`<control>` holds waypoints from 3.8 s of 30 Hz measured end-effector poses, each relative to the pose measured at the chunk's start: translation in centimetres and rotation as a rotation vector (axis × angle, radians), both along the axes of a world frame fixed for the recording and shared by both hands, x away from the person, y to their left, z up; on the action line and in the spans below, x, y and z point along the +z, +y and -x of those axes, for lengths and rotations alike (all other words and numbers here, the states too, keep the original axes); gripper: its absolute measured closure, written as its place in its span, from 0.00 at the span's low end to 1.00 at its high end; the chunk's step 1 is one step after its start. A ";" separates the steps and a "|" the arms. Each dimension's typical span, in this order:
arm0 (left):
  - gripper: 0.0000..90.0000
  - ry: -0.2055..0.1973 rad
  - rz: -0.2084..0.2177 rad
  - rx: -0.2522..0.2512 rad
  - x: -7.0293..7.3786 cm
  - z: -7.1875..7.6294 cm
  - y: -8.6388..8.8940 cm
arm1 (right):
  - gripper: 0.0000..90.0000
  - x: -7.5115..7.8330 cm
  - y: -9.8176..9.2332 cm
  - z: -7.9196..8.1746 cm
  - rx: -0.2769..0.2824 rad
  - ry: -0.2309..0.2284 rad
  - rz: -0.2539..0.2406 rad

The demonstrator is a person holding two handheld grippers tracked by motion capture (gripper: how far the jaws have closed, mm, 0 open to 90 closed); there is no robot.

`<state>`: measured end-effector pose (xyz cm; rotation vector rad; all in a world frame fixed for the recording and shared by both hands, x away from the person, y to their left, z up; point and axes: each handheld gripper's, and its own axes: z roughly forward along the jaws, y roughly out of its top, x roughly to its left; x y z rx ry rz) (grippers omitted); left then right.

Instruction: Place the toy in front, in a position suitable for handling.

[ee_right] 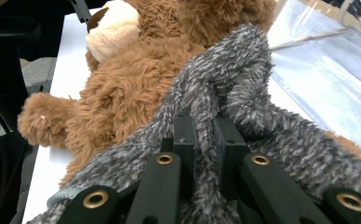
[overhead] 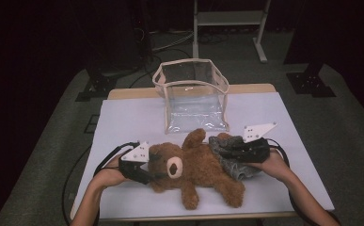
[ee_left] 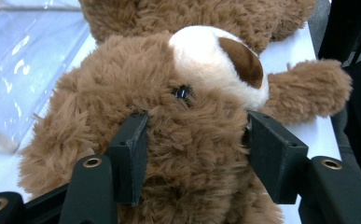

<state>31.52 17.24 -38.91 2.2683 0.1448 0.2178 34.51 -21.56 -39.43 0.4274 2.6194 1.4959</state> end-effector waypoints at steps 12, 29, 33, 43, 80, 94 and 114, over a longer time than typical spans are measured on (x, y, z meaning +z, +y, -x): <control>0.44 -0.007 -0.023 -0.040 -0.1 -0.8 -4.1 | 0.90 0.3 -3.0 1.5 -0.027 0.006 0.034; 0.46 0.002 -0.027 -0.059 -0.1 0.3 -3.3 | 0.90 3.8 6.5 -1.5 0.086 -0.103 0.109; 0.46 0.007 -0.025 -0.053 -0.2 0.3 -3.1 | 0.90 3.1 6.9 -1.7 0.088 -0.093 0.168; 0.46 0.005 -0.042 -0.058 -0.1 0.4 -3.3 | 0.90 4.2 4.7 -2.0 0.033 -0.093 0.113; 0.46 0.010 -0.037 -0.052 -0.2 0.5 -3.2 | 0.90 2.8 2.0 -2.7 -0.009 -0.011 0.097; 0.46 0.016 -0.023 -0.009 0.0 -0.1 -3.3 | 0.90 3.6 1.1 0.9 0.044 -0.052 0.084; 0.33 -0.019 0.011 0.064 0.7 -0.5 -2.5 | 0.90 2.6 0.6 2.7 0.010 -0.108 0.111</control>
